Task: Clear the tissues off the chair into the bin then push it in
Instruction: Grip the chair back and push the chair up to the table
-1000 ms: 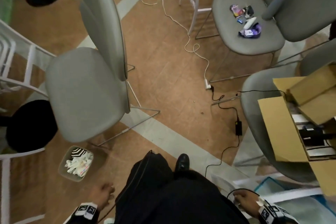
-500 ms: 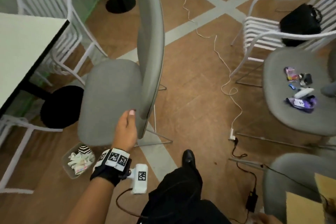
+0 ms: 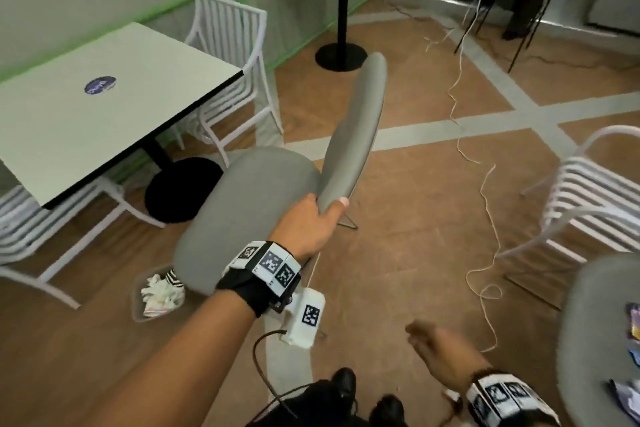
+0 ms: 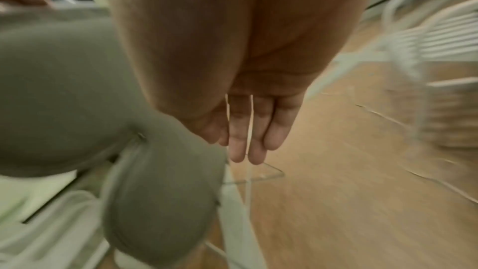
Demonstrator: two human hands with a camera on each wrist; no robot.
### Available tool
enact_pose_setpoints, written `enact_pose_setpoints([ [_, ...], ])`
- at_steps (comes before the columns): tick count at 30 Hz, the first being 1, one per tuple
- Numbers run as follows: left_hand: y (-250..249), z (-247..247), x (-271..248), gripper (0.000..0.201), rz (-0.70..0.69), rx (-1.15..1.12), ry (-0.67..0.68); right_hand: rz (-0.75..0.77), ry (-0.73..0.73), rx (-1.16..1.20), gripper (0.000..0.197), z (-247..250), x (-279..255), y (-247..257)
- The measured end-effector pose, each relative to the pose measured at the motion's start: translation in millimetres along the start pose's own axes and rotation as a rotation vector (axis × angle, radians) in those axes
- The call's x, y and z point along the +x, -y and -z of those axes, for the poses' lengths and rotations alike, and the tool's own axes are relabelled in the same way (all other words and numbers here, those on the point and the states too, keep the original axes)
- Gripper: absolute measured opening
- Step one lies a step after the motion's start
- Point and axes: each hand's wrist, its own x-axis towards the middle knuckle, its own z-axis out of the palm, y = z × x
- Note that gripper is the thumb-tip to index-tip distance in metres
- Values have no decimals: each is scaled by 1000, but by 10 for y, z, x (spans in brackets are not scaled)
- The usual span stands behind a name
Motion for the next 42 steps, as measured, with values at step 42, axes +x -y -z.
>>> enact_pose_setpoints([
  [42, -738, -266, 351, 55, 592, 439, -636, 962, -350, -977, 65, 3047, 3022, 1677],
])
